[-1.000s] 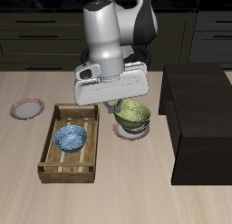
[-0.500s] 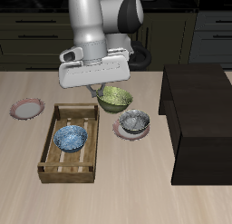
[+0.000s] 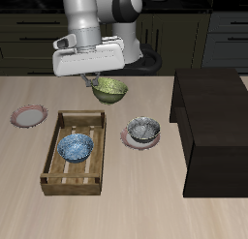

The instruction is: Place the black bowl onto the plate that is in the table center and place the green bowl onto the plate that is next to the blue bowl

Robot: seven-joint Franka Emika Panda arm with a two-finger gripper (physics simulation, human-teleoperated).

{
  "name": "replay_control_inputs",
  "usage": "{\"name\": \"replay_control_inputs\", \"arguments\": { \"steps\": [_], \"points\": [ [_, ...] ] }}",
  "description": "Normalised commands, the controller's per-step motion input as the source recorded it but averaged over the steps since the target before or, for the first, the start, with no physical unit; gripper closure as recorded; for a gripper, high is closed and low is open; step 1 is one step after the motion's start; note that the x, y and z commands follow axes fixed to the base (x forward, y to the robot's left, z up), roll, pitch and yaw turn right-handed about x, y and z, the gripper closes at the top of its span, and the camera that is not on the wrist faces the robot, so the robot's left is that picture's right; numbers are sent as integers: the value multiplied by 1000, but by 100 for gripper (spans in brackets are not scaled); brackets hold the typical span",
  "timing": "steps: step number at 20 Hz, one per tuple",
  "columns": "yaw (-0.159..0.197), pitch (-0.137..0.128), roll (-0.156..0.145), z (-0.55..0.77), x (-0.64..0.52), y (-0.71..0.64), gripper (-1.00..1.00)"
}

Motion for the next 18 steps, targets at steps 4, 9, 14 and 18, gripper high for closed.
{"name": "replay_control_inputs", "arguments": {
  "steps": [4, 9, 14, 18],
  "points": [
    [-36, -28, -31, 33, -503, -334, 100],
    [-37, -21, -15, -8, -523, -376, 100],
    [-11, -39, -81, -9, -398, -617, 100],
    [-13, -20, -88, -95, -447, -579, 100]
  ]
}}
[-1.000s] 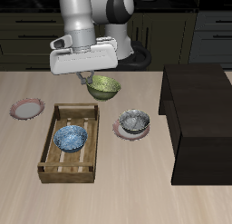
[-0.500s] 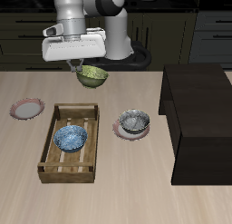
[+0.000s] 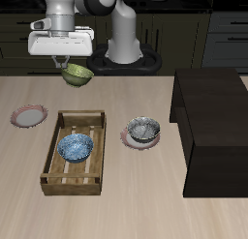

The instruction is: Place the black bowl onto the plate that is in the table center and place the green bowl onto the plate that is next to the blue bowl

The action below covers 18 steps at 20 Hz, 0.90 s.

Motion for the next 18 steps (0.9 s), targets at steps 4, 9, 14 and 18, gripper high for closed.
{"name": "replay_control_inputs", "arguments": {
  "steps": [4, 9, 14, 18],
  "points": [
    [0, -26, -44, 15, -371, -423, 100],
    [-19, 5, -64, -73, -148, -441, 100],
    [-21, 7, -48, -90, -143, -351, 100],
    [-13, 21, -30, -248, -176, -244, 100]
  ]
}}
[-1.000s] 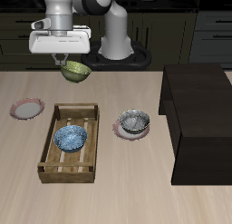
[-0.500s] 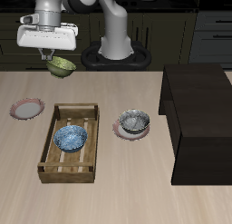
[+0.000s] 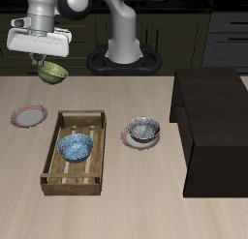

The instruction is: Place the black bowl onto the plate that is in the table center and place the green bowl onto the plate that is next to the blue bowl

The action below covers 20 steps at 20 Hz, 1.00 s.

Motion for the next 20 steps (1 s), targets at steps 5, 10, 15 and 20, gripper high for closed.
{"name": "replay_control_inputs", "arguments": {
  "steps": [5, 10, 15, 20],
  "points": [
    [-26, 27, 38, -311, -260, 29, 100],
    [-14, -13, -20, -104, -185, -115, 100],
    [-23, -9, -65, -64, 43, -276, 100],
    [-20, 2, -46, -155, 176, -240, 100]
  ]
}}
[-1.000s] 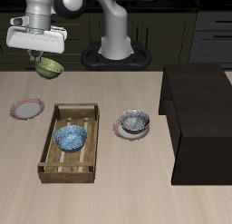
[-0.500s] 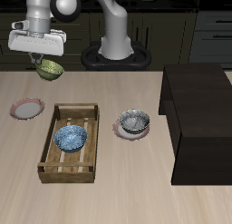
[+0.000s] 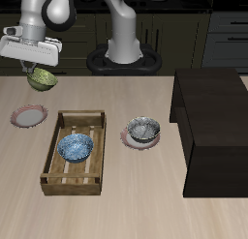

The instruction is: Place the black bowl onto the plate that is in the table center and place the green bowl onto the plate that is next to the blue bowl

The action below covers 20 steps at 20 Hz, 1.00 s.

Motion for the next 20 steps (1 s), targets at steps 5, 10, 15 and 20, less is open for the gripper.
{"name": "replay_control_inputs", "arguments": {
  "steps": [5, 10, 15, 20],
  "points": [
    [-10, 53, -39, -341, 170, -119, 100],
    [9, 48, -9, -310, 94, -45, 100],
    [17, -4, -10, -108, 104, -33, 100],
    [14, 8, -34, -170, 192, -106, 100]
  ]
}}
